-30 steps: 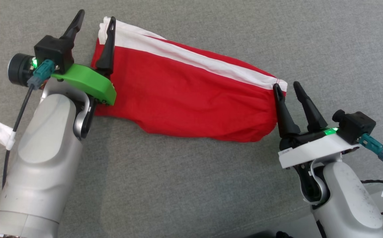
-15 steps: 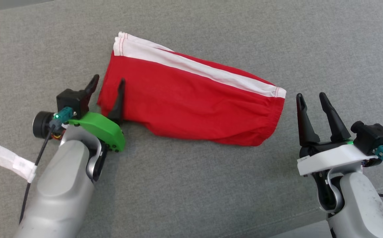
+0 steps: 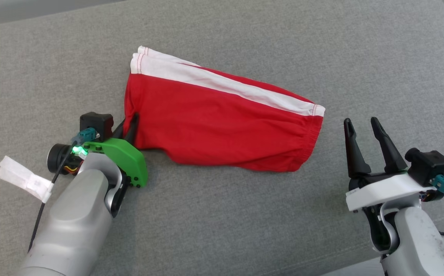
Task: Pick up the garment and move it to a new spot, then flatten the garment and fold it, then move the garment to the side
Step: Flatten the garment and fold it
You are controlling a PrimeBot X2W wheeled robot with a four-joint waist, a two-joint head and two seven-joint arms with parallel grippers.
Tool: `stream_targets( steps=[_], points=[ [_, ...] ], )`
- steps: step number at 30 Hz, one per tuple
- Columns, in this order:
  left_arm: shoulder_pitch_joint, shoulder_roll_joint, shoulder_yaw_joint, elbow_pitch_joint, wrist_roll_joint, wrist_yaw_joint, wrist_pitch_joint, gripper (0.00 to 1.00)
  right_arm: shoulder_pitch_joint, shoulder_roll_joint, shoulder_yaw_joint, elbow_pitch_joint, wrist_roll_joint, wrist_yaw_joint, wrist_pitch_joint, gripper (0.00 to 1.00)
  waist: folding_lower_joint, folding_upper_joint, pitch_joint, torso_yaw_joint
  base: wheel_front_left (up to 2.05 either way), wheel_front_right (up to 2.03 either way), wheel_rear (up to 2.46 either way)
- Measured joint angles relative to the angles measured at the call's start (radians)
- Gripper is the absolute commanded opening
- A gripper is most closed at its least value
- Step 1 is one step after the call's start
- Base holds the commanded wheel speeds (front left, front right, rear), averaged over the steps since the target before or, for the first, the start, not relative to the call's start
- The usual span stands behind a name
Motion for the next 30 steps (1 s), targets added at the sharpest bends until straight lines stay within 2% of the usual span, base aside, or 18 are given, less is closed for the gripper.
stream_targets(
  steps=[9,14,21,28,30],
  points=[
    [0.062,-0.015,0.03,0.048,-0.041,0.0,-0.039,0.0,0.054,0.0,-0.012,0.042,-0.046,0.0,0.0,1.0,0.0,0.0,-0.074,0.028,0.0,0.0,0.0],
    [0.174,-0.021,0.099,-0.035,-0.031,0.027,-0.04,0.0,0.095,0.0,-0.011,0.067,-0.069,0.0,0.0,1.0,0.0,0.0,-0.128,0.063,0.0,0.0,0.0],
    [0.369,-0.058,0.182,-0.164,0.022,0.067,-0.04,0.0,0.142,0.0,-0.002,0.089,-0.087,0.0,0.0,1.0,0.0,0.0,-0.191,0.132,0.0,0.0,0.0],
    [0.478,-0.087,0.23,-0.25,0.095,0.077,-0.042,0.0,0.128,0.0,0.05,0.082,-0.099,0.0,0.0,1.0,0.0,0.0,-0.224,0.206,0.0,0.0,0.0],
    [0.488,-0.093,0.242,-0.268,0.119,0.079,-0.042,1.0,0.101,0.0,0.072,0.08,-0.099,0.0,0.0,1.0,0.0,0.0,-0.225,0.223,0.0,0.0,0.0]
  ],
)
